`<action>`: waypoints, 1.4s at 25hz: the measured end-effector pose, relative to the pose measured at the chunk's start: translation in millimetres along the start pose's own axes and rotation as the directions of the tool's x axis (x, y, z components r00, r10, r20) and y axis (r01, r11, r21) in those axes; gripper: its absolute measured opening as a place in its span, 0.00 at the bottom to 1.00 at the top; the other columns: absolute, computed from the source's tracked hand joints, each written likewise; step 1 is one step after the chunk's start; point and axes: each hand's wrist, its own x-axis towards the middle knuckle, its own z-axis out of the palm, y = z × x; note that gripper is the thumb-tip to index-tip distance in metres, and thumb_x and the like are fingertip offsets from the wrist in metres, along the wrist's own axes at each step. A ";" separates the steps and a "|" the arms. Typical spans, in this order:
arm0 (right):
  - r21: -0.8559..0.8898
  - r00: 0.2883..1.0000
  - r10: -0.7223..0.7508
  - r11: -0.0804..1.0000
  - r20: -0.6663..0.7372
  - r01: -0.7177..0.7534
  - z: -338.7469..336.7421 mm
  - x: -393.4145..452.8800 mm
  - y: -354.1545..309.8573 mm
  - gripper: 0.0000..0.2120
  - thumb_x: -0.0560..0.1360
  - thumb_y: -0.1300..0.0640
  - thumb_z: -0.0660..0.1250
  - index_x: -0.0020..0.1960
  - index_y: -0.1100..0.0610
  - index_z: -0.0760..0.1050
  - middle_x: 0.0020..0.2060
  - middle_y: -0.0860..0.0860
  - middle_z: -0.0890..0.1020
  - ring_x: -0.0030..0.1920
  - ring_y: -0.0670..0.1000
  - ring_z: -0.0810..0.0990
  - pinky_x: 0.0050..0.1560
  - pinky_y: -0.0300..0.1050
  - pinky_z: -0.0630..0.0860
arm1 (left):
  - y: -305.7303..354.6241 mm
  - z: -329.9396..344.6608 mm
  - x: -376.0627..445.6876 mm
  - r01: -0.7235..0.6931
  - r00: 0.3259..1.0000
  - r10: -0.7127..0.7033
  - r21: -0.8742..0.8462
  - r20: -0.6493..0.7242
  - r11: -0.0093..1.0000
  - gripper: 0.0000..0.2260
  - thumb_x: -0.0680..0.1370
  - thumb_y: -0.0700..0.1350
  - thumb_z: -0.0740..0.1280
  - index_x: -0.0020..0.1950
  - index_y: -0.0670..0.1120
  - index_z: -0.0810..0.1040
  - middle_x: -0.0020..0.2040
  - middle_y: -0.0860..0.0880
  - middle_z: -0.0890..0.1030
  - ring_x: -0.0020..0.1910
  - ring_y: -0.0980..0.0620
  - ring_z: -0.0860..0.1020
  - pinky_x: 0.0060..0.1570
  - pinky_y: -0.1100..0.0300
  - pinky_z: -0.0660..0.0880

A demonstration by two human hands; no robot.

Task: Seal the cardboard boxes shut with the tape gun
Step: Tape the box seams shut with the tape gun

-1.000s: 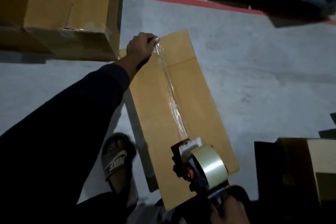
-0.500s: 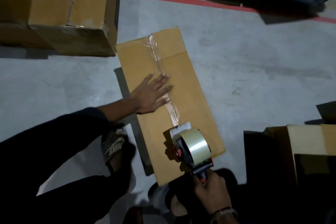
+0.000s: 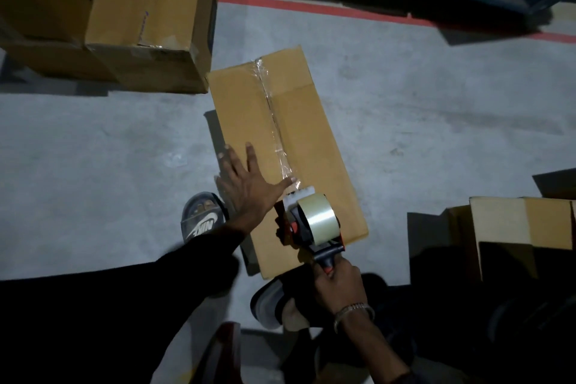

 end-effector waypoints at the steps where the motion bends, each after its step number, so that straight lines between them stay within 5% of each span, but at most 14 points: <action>1: 0.006 1.000 0.004 1.000 0.006 -0.004 0.0 0.7 -1.9 0.15 0.73 0.41 0.69 0.47 0.53 0.75 0.42 0.57 0.83 0.46 0.62 0.83 0.45 0.50 0.79 | -0.9 0.2 -1.0 0.076 0.997 -0.077 -0.073 -0.001 0.994 0.67 0.57 0.88 0.59 0.84 0.55 0.37 0.83 0.36 0.38 0.83 0.33 0.44 0.78 0.30 0.50; 4: 0.020 0.999 0.018 1.000 0.027 -0.019 0.0 3.7 -1.2 0.15 0.74 0.41 0.69 0.50 0.53 0.76 0.44 0.56 0.83 0.47 0.62 0.83 0.46 0.50 0.79 | -1.7 -5.7 -6.3 0.143 0.990 -0.138 -0.239 0.037 0.960 0.69 0.56 0.82 0.71 0.84 0.58 0.36 0.84 0.36 0.44 0.78 0.29 0.61 0.69 0.37 0.71; 6: 0.012 0.999 0.017 1.000 0.041 -0.017 -0.2 5.4 0.7 0.14 0.75 0.42 0.70 0.49 0.53 0.76 0.43 0.56 0.83 0.47 0.61 0.83 0.47 0.51 0.80 | -4.2 -9.4 -5.3 0.121 0.993 -0.117 -0.255 0.032 0.959 0.66 0.60 0.79 0.73 0.83 0.59 0.36 0.84 0.37 0.48 0.75 0.29 0.67 0.63 0.39 0.76; 12: -0.077 0.999 0.031 0.997 0.026 -0.029 6.3 -1.0 -2.7 0.15 0.77 0.48 0.69 0.57 0.58 0.73 0.51 0.62 0.83 0.54 0.65 0.82 0.53 0.53 0.79 | -4.4 -6.3 -4.5 0.093 0.995 -0.098 -0.212 -0.015 0.973 0.62 0.64 0.77 0.73 0.84 0.59 0.38 0.83 0.38 0.52 0.71 0.30 0.72 0.60 0.40 0.77; 25: -0.308 0.986 0.148 0.944 0.073 -0.119 -17.2 -49.6 14.1 0.17 0.78 0.49 0.69 0.59 0.60 0.77 0.57 0.62 0.82 0.60 0.65 0.80 0.56 0.52 0.78 | 2.4 -18.0 -8.5 0.109 0.994 -0.108 -0.151 0.017 0.983 0.61 0.68 0.72 0.75 0.85 0.53 0.40 0.83 0.36 0.50 0.76 0.32 0.67 0.69 0.43 0.72; 32: -0.328 0.940 0.325 0.903 0.101 -0.277 -25.2 -69.2 47.1 0.20 0.77 0.48 0.68 0.64 0.60 0.78 0.62 0.64 0.81 0.65 0.65 0.78 0.61 0.51 0.76 | 0.8 -13.0 -8.8 0.106 0.994 -0.107 -0.157 -0.003 0.982 0.62 0.66 0.73 0.76 0.86 0.53 0.42 0.84 0.37 0.50 0.74 0.33 0.70 0.65 0.47 0.74; 35: -0.291 0.949 0.285 0.927 0.136 -0.237 -26.3 -62.5 56.8 0.21 0.77 0.47 0.70 0.61 0.61 0.80 0.60 0.63 0.83 0.65 0.64 0.78 0.61 0.49 0.75 | 1.1 -16.6 -10.9 0.110 0.994 -0.111 -0.227 0.007 0.968 0.61 0.65 0.75 0.74 0.85 0.55 0.42 0.84 0.39 0.49 0.75 0.34 0.69 0.66 0.47 0.73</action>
